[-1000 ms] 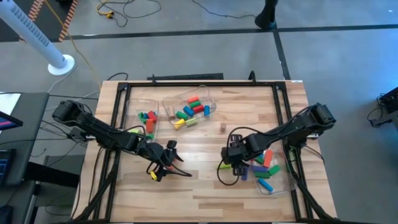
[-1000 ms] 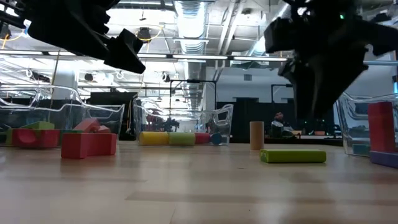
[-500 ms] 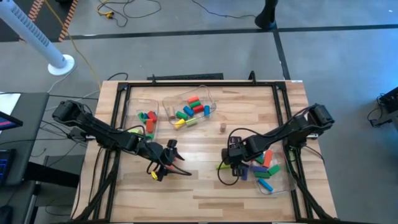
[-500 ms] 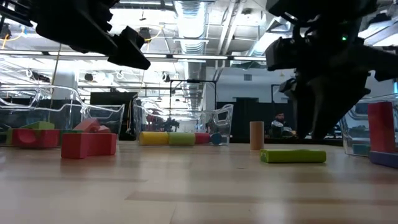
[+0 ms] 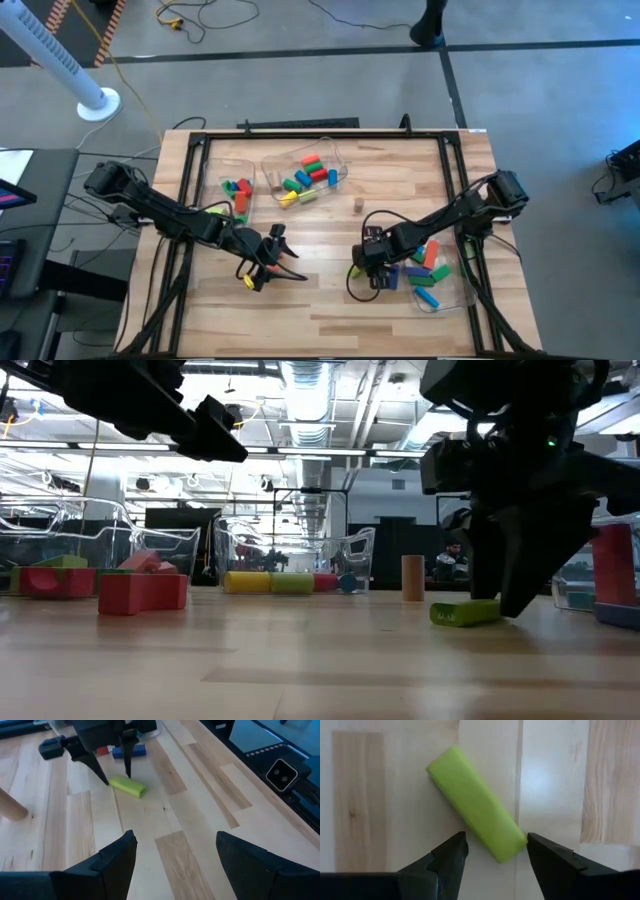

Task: Sort blocks by size
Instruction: Put the light green rectangular block into the right transparent bin

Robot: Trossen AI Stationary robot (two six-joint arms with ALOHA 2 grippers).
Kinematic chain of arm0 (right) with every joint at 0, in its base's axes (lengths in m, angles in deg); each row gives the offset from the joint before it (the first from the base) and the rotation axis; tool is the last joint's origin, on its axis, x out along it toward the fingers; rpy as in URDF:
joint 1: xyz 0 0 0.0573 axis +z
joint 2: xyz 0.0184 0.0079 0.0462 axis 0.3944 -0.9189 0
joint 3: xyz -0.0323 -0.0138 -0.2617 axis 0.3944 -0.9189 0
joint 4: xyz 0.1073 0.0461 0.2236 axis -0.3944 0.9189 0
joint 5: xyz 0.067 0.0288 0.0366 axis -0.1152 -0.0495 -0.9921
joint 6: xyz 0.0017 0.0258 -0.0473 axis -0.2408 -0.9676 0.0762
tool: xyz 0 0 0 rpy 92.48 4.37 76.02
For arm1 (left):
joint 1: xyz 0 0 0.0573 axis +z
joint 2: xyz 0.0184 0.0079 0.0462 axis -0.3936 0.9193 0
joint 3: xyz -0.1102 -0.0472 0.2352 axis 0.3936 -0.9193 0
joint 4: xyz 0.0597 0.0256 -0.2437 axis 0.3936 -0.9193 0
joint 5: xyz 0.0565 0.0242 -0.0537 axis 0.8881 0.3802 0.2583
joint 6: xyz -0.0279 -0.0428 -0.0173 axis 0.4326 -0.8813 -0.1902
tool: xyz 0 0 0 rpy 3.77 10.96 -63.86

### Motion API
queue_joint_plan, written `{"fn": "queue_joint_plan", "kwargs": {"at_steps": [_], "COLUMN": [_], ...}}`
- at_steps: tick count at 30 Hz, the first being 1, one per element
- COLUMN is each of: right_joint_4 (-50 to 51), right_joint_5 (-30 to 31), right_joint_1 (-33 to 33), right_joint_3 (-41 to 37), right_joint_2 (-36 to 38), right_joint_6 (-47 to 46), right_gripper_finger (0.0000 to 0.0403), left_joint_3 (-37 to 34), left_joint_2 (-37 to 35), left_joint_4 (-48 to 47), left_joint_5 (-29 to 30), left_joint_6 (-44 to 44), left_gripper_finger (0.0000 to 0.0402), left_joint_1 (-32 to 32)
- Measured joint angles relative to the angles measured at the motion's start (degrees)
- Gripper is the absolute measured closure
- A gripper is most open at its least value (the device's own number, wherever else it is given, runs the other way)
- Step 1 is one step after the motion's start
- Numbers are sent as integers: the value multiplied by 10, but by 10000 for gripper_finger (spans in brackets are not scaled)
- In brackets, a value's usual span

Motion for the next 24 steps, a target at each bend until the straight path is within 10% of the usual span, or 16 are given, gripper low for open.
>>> {"fn": "queue_joint_plan", "kwargs": {"at_steps": [24], "right_joint_4": [-23], "right_joint_5": [14], "right_joint_1": [15], "right_joint_3": [0], "right_joint_2": [0], "right_joint_6": [72], "right_gripper_finger": [174], "left_joint_3": [0], "left_joint_2": [0], "left_joint_4": [11], "left_joint_5": [1], "left_joint_6": [2], "left_gripper_finger": [134], "left_joint_1": [0]}}
